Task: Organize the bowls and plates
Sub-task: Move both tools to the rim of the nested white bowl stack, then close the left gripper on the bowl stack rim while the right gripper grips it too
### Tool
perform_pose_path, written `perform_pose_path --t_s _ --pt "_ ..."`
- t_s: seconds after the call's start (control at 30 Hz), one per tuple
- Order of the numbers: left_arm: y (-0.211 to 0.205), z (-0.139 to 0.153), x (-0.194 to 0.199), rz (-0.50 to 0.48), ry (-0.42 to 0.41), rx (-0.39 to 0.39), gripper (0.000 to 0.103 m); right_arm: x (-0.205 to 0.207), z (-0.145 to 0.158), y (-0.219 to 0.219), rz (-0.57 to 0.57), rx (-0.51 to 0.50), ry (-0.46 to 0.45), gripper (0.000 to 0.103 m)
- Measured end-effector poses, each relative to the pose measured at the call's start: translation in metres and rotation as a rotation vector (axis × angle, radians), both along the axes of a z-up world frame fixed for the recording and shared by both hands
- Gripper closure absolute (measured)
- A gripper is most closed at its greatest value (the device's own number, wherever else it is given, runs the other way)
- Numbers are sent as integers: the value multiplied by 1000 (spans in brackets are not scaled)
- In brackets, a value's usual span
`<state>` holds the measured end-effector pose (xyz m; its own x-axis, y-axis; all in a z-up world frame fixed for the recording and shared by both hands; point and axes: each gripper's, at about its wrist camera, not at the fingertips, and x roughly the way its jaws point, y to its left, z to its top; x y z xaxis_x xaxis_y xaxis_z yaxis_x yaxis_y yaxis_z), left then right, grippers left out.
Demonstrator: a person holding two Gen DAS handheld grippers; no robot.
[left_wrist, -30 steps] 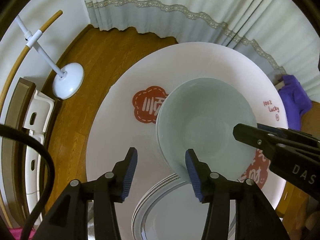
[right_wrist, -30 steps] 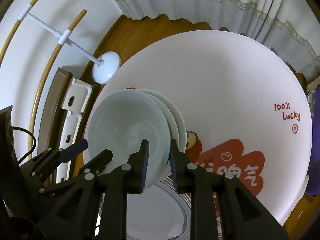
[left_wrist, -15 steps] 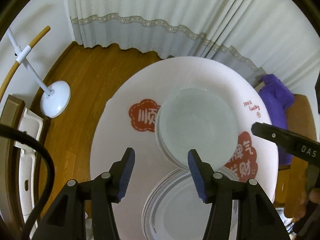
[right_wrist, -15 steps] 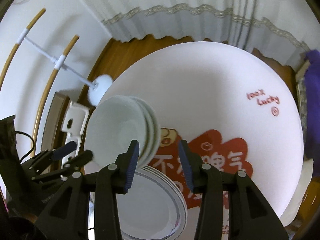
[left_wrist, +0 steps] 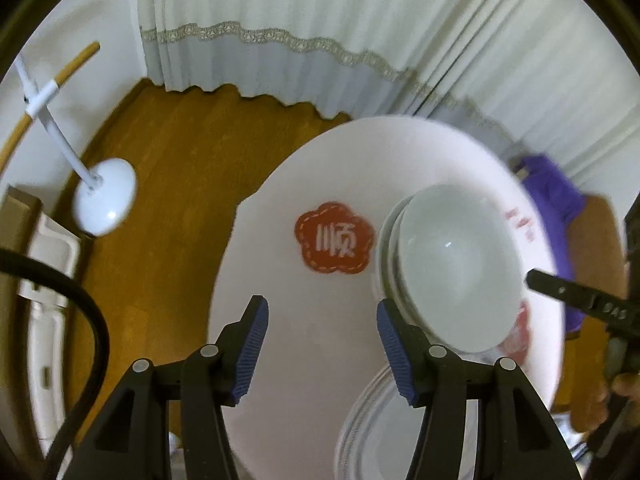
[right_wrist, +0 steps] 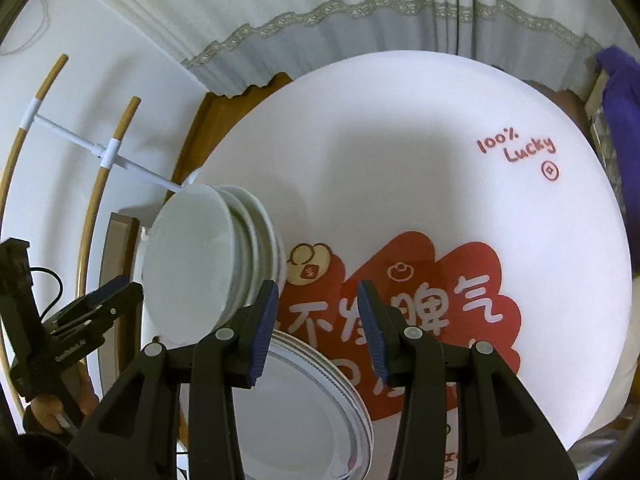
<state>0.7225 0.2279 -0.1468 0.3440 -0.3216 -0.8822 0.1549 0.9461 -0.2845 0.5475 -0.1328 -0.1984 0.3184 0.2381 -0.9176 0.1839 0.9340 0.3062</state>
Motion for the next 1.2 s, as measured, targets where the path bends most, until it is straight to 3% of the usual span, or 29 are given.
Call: perform_pose_path --t_s 0.17,0.3,0.6,0.93,1.0,1.07,1.2 --pt "7 4 3 -7 -12 -80 39 -6 11 -2 -39 86 -45 60" --pt "8 -3 6 11 14 -137 36 -1 5 3 -47 187 -25 60" --pt "-15 -22 29 6 66 -133 33 15 -12 14 -32 142 34 48" --pt "-41 -38 60 -16 114 -100 33 36 -39 16 -20 241 94 44" --pt "-46 -40 64 -25 124 -85 36 40 -42 17 -11 245 104 48" --pt "-52 -41 66 -35 131 -69 41 43 -43 20 5 261 108 60" --pt "-59 -40 71 -54 133 -71 44 47 -44 23 14 235 115 66"
